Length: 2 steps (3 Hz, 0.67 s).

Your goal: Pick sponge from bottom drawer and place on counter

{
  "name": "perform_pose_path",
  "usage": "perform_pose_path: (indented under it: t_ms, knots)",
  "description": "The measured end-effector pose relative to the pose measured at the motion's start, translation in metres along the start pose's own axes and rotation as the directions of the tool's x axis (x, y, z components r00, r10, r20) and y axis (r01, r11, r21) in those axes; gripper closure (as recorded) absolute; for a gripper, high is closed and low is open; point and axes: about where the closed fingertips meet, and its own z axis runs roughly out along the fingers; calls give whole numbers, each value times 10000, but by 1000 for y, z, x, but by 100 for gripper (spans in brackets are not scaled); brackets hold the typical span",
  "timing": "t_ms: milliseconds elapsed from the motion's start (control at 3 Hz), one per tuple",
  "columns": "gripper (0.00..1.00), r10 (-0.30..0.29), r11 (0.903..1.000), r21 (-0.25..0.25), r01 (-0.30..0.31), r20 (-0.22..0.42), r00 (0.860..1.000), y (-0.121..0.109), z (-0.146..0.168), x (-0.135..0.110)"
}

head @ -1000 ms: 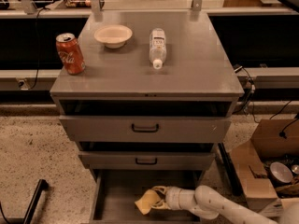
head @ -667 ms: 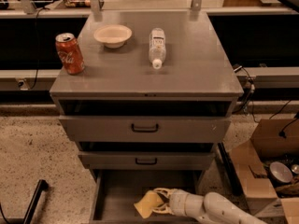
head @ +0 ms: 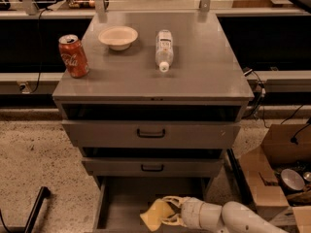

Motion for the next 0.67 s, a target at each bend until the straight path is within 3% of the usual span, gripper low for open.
perform_pose_path:
  t_ms: [333, 667]
  knots:
    - [100, 51, 9976, -689, -84, -473, 9989, -36, -40, -46]
    - [100, -325, 9972, -693, 279, -657, 9973, -45, -49, -53]
